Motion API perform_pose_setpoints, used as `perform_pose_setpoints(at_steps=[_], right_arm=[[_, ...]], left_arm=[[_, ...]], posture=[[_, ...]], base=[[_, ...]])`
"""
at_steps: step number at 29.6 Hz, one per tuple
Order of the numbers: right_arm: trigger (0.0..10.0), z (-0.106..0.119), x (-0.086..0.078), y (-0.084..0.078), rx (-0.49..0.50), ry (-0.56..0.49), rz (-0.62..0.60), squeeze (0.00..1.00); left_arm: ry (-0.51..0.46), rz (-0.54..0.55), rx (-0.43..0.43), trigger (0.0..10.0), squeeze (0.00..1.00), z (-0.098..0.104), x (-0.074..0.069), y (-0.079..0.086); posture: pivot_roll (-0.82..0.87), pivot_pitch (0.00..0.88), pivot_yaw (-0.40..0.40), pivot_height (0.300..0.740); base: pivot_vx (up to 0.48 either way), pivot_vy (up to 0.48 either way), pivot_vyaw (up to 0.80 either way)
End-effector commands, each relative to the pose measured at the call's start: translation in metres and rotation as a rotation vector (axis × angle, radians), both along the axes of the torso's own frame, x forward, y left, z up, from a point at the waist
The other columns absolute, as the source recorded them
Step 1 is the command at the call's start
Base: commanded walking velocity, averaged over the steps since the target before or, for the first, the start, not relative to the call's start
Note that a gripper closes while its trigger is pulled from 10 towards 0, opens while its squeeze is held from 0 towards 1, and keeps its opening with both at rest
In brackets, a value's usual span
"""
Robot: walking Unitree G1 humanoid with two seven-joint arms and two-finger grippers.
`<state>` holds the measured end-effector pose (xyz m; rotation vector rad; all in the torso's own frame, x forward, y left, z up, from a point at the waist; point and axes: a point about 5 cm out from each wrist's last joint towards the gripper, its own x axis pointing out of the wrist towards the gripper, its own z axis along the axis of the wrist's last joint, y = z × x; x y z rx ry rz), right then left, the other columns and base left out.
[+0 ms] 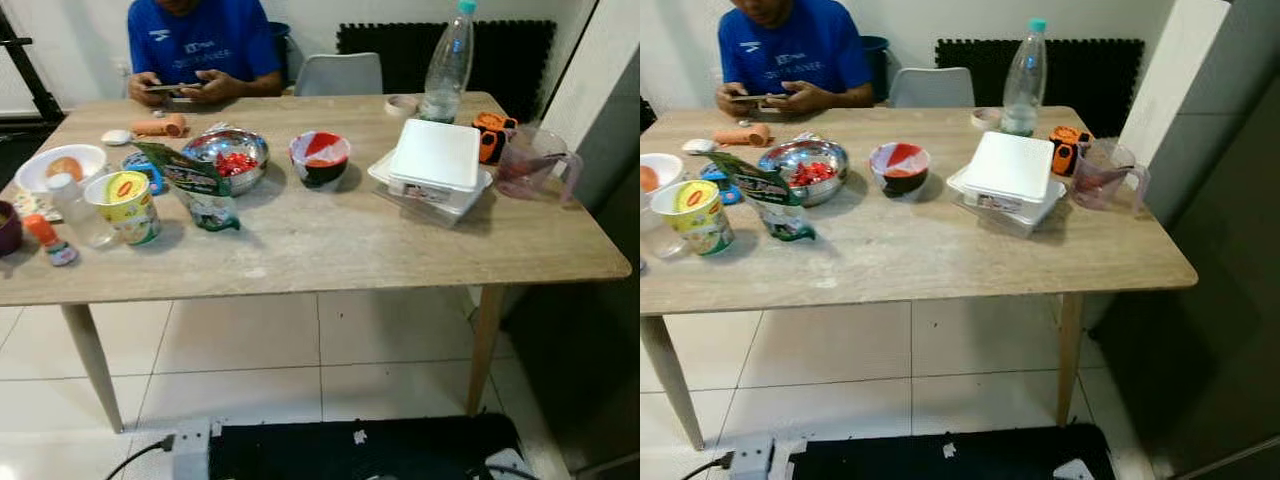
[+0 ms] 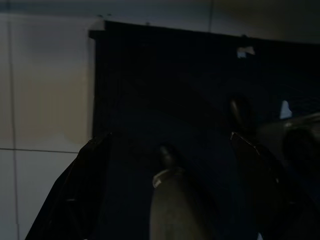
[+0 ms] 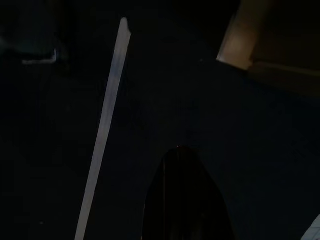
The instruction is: Restocking fridge
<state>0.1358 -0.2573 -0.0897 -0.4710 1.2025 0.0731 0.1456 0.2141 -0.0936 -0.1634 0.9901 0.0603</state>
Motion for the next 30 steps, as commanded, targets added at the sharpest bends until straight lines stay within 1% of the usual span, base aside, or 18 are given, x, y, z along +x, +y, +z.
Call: perform_pose_setpoints(at_steps=[1, 3, 5, 7, 10, 12, 13, 14, 15, 16, 17, 18, 20, 22, 23, 26, 28, 30], right_arm=[[10.0, 0.002, 0.002, -0.005, -0.008, -0.013, -0.005, 0.0], [10.0, 0.003, 0.003, -0.007, -0.016, -0.016, -0.011, 0.0], [10.0, 0.004, 0.003, -0.008, -0.02, -0.021, -0.021, 0.0], [10.0, 0.005, 0.008, -0.007, -0.002, -0.054, -0.056, 0.0], [10.0, 0.006, 0.01, -0.007, -0.006, -0.066, -0.048, 0.0], [10.0, 0.007, 0.011, -0.007, 0.0, -0.079, -0.065, 0.0], [10.0, 0.007, 0.013, -0.005, 0.006, -0.091, -0.071, 0.0], [10.0, 0.007, 0.013, -0.005, 0.006, -0.091, -0.071, 0.0], [10.0, 0.005, 0.011, -0.002, 0.009, -0.089, -0.068, 0.0], [10.0, 0.005, 0.011, -0.002, 0.009, -0.089, -0.068, 0.0], [10.0, 0.004, 0.01, 0.002, 0.028, -0.097, -0.071, 0.0], [10.0, 0.003, 0.01, 0.004, 0.039, -0.102, -0.076, 0.0], [10.0, 0.001, 0.006, 0.005, 0.035, -0.095, -0.083, 0.0], [10.0, -0.002, -0.003, 0.007, 0.038, -0.067, -0.063, 0.0], [10.0, -0.004, -0.006, 0.007, 0.037, -0.056, -0.062, 0.0], [10.0, -0.004, -0.01, 0.005, 0.034, -0.048, -0.073, 0.0], [10.0, -0.004, -0.011, 0.003, 0.03, -0.045, -0.077, 0.0], [10.0, -0.002, -0.008, 0.002, 0.061, -0.071, -0.08, 0.0]], left_arm=[[0.004, 0.007, -0.008, 10.0, 0.0, -0.001, -0.003, 0.001], [-0.005, -0.003, 0.002, 10.0, 0.0, 0.002, 0.002, 0.005], [0.005, -0.012, 0.016, 10.0, 0.0, 0.002, 0.001, 0.008], [0.02, -0.02, 0.027, 10.0, 0.0, 0.001, -0.003, 0.011], [0.023, -0.018, 0.03, 10.0, 0.0, 0.001, -0.004, 0.013], [0.02, -0.011, 0.028, 10.0, 0.0, 0.001, -0.003, 0.013], [0.015, -0.006, 0.025, 10.0, 0.0, 0.002, -0.002, 0.013], [0.015, -0.006, 0.025, 10.0, 0.0, 0.002, -0.002, 0.013], [0.018, -0.011, 0.03, 10.0, 0.0, 0.001, -0.002, 0.011], [0.018, -0.011, 0.03, 10.0, 0.0, 0.001, -0.002, 0.011], [0.011, -0.006, 0.018, 10.0, 0.0, 0.001, -0.001, 0.009], [0.01, -0.019, 0.015, 10.0, 0.0, 0.002, 0.001, 0.007], [0.007, -0.042, 0.017, 10.0, 0.0, 0.002, 0.004, 0.003], [-0.011, -0.03, 0.004, 10.0, 0.0, 0.003, 0.008, 0.001], [-0.014, -0.027, 0.0, 10.0, 0.0, 0.003, 0.009, 0.0], [-0.011, -0.024, 0.0, 10.0, 0.0, 0.003, 0.008, -0.001], [-0.009, -0.016, 0.0, 10.0, 0.0, 0.003, 0.007, -0.001], [0.0, -0.01, 0.002, 10.0, 0.0, 0.001, 0.003, 0.0]], posture=[[-0.01, 0.086, -0.014, 0.74], [-0.02, 0.084, -0.005, 0.74], [-0.02, 0.08, -0.002, 0.74], [-0.02, 0.084, 0.013, 0.74], [-0.02, 0.078, 0.014, 0.74], [-0.02, 0.078, 0.015, 0.74], [-0.02, 0.099, 0.015, 0.74], [-0.02, 0.099, 0.015, 0.74], [-0.02, 0.077, 0.022, 0.74], [-0.02, 0.077, 0.022, 0.74], [-0.03, 0.063, 0.035, 0.74], [-0.03, 0.076, 0.04, 0.74], [-0.02, 0.078, 0.031, 0.74], [-0.02, 0.076, 0.027, 0.74], [-0.01, 0.078, 0.025, 0.74], [-0.01, 0.084, 0.018, 0.74], [-0.01, 0.082, 0.015, 0.74], [-0.01, 0.086, 0.012, 0.74]], base=[[0.0, 0.0, -0.8], [0.0, 0.0, -0.8], [0.0, 0.0, -0.8], [0.0, 0.0, -0.8], [0.0, 0.0, -0.8], [0.0, 0.0, -0.8], [0.0, 0.0, 0.0], [0.0, 0.0, 0.0], [0.0, 0.0, 0.0], [0.0, 0.0, 0.0], [0.0, 0.0, 0.0], [0.0, 0.0, 0.0], [0.0, 0.0, 0.0], [0.0, 0.0, 0.0], [0.0, 0.0, 0.0], [0.0, 0.0, 0.0], [0.0, 0.0, 0.0], [0.0, 0.0, 0.0]])
